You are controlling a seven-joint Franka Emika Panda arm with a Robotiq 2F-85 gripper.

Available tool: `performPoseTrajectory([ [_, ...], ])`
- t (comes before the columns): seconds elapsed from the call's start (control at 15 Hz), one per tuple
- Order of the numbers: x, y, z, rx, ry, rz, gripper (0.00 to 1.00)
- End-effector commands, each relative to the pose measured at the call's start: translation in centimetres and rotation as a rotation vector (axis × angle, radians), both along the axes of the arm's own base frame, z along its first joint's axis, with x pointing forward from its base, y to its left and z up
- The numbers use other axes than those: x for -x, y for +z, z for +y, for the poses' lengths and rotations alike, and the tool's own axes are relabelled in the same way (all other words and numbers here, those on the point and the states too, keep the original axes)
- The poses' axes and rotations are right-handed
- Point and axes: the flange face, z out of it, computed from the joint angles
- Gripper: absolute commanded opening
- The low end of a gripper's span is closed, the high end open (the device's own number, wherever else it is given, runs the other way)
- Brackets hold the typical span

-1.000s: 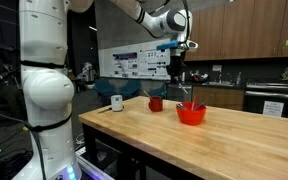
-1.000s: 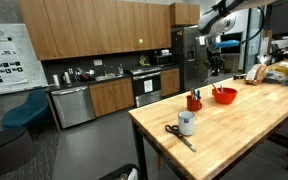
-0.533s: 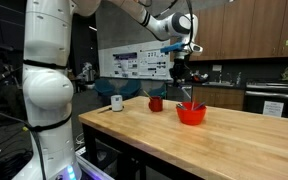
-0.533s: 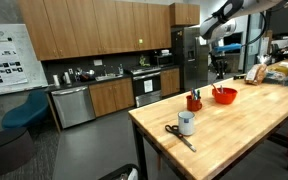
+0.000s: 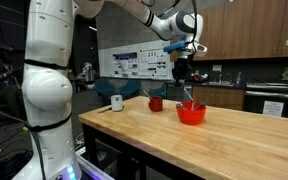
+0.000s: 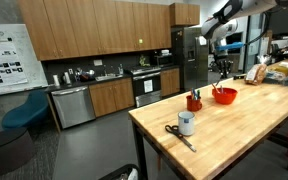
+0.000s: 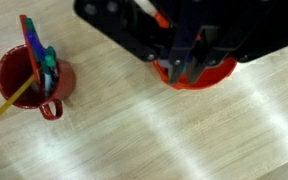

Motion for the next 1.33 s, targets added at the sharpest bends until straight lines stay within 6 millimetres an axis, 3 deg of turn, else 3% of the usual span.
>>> performPoseTrajectory([
  [0.0,0.1,0.0,-1.1,0.010,-0.022,0.050,0.03],
  [0.47,-1.7,-4.4,-0.6,0.060,-0.033,0.139,0.03],
  [0.53,-1.9,-4.7,-0.5,0.065,-0.033,0.149,0.36],
  [0.73,-2.5,-5.0,-0.2,0.078,-0.032,0.142,0.48],
  [0.93,-2.7,-4.0,0.1,0.078,-0.026,0.103,0.67],
  [1.27,-3.9,-2.5,2.5,0.032,0.032,-0.016,0.99],
])
